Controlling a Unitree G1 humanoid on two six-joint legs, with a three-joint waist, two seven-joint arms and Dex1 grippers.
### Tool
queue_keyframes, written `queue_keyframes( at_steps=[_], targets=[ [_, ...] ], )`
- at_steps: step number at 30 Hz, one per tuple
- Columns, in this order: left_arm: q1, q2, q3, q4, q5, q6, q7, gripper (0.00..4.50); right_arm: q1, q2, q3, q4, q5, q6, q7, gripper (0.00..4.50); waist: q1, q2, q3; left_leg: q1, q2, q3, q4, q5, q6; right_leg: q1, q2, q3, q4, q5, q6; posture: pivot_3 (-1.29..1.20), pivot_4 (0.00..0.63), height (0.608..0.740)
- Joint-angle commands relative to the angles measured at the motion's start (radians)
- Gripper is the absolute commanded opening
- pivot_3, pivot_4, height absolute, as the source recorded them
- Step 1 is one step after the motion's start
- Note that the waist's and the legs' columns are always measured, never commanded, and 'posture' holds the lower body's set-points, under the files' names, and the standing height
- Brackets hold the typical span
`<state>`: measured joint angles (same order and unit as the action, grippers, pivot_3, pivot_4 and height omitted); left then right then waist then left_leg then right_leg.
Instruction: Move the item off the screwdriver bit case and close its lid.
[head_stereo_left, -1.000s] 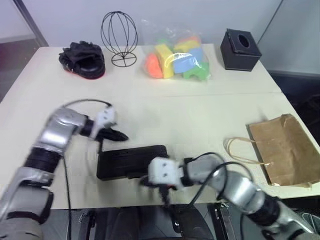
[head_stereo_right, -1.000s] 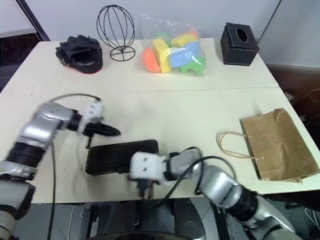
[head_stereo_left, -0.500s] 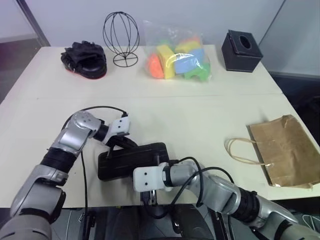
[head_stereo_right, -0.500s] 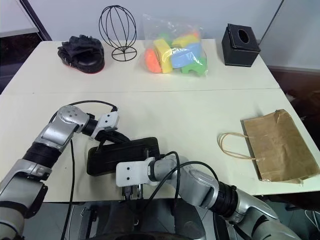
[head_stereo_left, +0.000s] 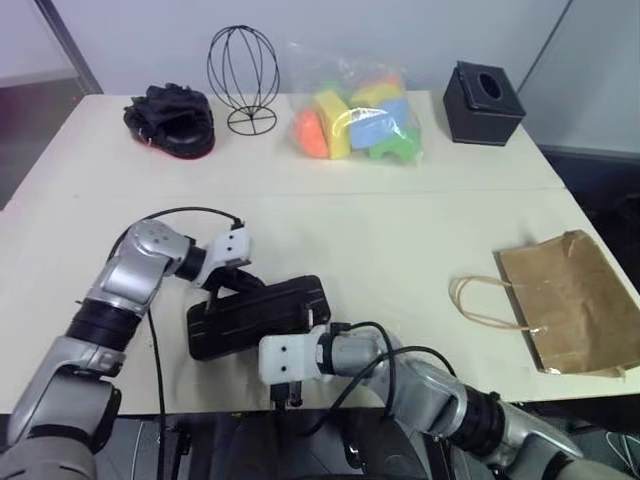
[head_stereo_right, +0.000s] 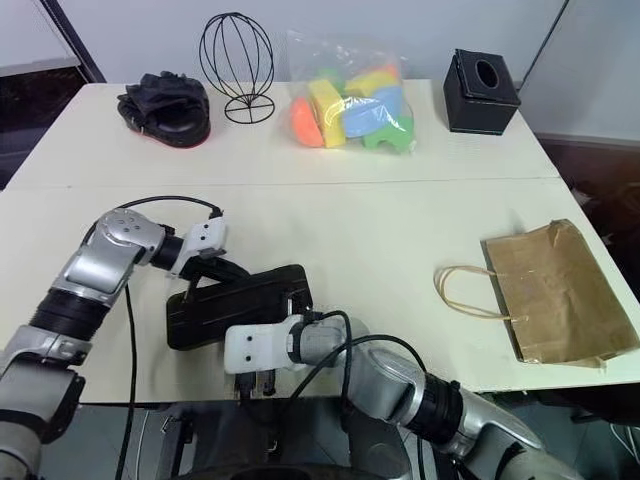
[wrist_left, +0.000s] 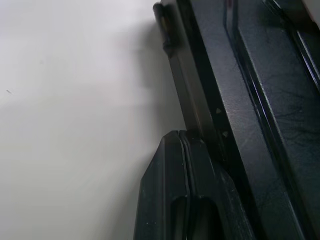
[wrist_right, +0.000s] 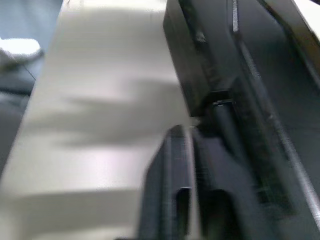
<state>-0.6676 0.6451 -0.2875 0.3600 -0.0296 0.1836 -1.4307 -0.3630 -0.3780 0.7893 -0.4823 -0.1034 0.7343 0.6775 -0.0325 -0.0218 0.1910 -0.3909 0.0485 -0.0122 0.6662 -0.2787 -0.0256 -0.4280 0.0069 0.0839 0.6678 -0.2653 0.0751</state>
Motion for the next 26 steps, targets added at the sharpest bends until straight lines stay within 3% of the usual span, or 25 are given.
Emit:
queue_keyframes(
  at_steps=[1, 3, 5, 7, 11, 13, 16, 19, 22, 26],
  targets=[
    [-0.041, -0.021, -0.023, 0.195, 0.045, -0.127, 0.023, 1.26, 0.081, -0.028, -0.211, -0.180, 0.238, 0.230, 0.118, 2.13, 0.009, -0.001, -0.001, 0.000, 0.000, 0.000, 0.000, 0.000, 0.000, 0.000, 0.000, 0.000, -0.001, 0.000, 0.000, 0.00, 0.150, 0.737],
    [-0.085, -0.006, -0.003, 0.288, 0.053, -0.184, 0.041, 2.14, 0.124, -0.039, -0.339, -0.255, 0.375, 0.361, 0.170, 3.13, 0.015, -0.002, -0.002, 0.000, 0.000, 0.000, 0.001, 0.000, 0.000, 0.002, -0.001, 0.000, -0.002, 0.000, 0.000, 0.00, 0.150, 0.737],
    [-0.116, 0.041, 0.023, 0.332, 0.034, -0.191, 0.006, 3.14, 0.159, -0.149, -0.508, -0.302, 0.508, 0.402, 0.282, 4.25, 0.012, -0.002, -0.002, 0.001, 0.000, -0.001, 0.001, 0.000, 0.000, 0.002, 0.000, -0.001, -0.001, 0.000, -0.001, 0.00, 0.150, 0.737],
    [-0.126, 0.104, 0.049, 0.320, -0.003, -0.173, -0.062, 4.15, 0.184, -0.285, -0.674, -0.308, 0.615, 0.399, 0.395, 4.50, 0.000, -0.002, -0.002, 0.002, 0.000, -0.001, 0.001, 0.000, 0.000, 0.002, 0.000, 0.000, -0.001, 0.000, -0.002, 0.00, 0.150, 0.737],
    [-0.026, 0.335, 0.133, 0.057, -0.196, -0.022, -0.180, 4.15, 0.196, -0.510, -0.981, -0.214, 0.731, 0.357, 0.525, 4.50, -0.027, -0.003, 0.000, 0.001, 0.001, 0.000, -0.002, 0.000, 0.000, 0.000, 0.001, -0.001, -0.001, 0.001, -0.001, 0.00, 0.150, 0.737],
    [0.083, 0.466, 0.250, -0.129, -0.335, 0.123, -0.184, 4.15, 0.175, -0.599, -1.083, -0.145, 0.736, 0.301, 0.567, 4.50, -0.034, -0.002, 0.001, 0.000, 0.002, -0.001, -0.004, 0.000, 0.000, -0.001, 0.001, -0.001, -0.001, 0.000, -0.002, 0.00, 0.150, 0.737],
    [0.275, 0.554, 0.503, -0.338, -0.472, 0.336, -0.148, 4.15, 0.153, -0.676, -1.152, -0.079, 0.750, 0.241, 0.596, 4.50, -0.034, -0.001, 0.002, 0.000, 0.002, 0.000, -0.005, -0.001, 0.001, -0.002, 0.000, -0.002, -0.001, -0.001, -0.001, 0.00, 0.150, 0.737],
    [0.510, 0.545, 0.791, -0.531, -0.541, 0.501, -0.099, 4.15, 0.152, -0.710, -1.167, -0.052, 0.741, 0.179, 0.603, 4.50, -0.034, 0.000, 0.003, 0.000, 0.002, 0.001, -0.006, -0.001, 0.002, -0.002, -0.001, -0.002, -0.002, -0.002, -0.001, 0.00, 0.150, 0.737],
    [0.704, 0.453, 1.016, -0.690, -0.555, 0.589, -0.012, 4.15, 0.150, -0.699, -1.143, -0.046, 0.741, 0.114, 0.592, 4.50, -0.034, 0.000, 0.003, 0.000, 0.002, 0.001, -0.005, -0.001, 0.002, -0.002, -0.002, -0.001, -0.003, -0.003, -0.001, 0.00, 0.150, 0.737],
    [0.747, 0.361, 1.097, -0.772, -0.584, 0.646, 0.156, 4.15, 0.114, -0.648, -1.062, 0.022, 0.726, 0.036, 0.565, 4.50, -0.030, -0.002, 0.004, 0.001, 0.002, 0.000, -0.003, -0.001, 0.002, 0.000, -0.001, -0.002, -0.002, -0.006, 0.000, 0.00, 0.150, 0.737]
  ],
)
